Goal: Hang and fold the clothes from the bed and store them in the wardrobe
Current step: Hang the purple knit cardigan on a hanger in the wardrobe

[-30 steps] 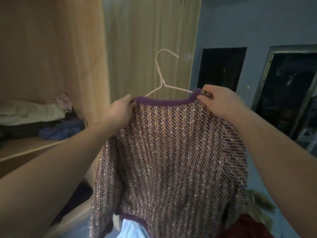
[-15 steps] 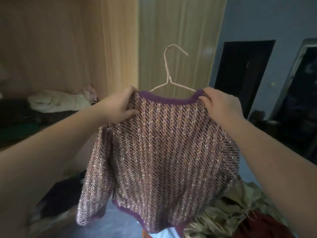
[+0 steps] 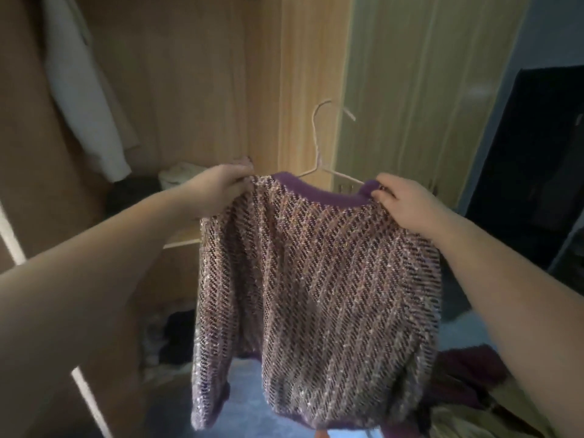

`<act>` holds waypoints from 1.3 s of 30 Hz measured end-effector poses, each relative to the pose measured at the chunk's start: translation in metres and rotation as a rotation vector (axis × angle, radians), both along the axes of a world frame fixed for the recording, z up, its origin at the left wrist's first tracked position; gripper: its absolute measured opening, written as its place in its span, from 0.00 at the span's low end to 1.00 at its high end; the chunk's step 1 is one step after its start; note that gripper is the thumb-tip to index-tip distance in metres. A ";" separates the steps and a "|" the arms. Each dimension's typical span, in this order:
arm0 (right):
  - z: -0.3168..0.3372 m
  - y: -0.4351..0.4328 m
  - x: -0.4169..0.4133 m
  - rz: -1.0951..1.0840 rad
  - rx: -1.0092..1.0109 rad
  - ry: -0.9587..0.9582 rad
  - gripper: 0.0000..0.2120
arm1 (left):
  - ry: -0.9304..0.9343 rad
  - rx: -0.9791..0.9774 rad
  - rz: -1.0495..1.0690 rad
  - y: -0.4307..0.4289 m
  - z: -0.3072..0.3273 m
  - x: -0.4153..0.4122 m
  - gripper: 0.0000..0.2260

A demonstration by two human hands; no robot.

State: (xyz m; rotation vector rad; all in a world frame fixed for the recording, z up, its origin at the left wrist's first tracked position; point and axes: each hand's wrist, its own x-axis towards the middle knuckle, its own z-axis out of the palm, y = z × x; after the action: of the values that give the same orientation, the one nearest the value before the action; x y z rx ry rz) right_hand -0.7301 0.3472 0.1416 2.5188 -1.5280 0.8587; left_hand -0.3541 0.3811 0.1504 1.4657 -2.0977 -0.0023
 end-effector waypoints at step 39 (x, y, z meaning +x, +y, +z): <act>0.014 -0.294 0.465 0.750 0.795 -0.641 0.13 | 1.173 0.233 0.236 -0.227 0.008 0.250 0.11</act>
State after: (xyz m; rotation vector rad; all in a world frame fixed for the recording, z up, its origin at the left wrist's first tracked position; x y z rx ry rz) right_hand -0.2655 0.0535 0.1555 3.8061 -1.1347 1.4863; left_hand -0.1042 0.1546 0.1580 1.3121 -0.9808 -0.8252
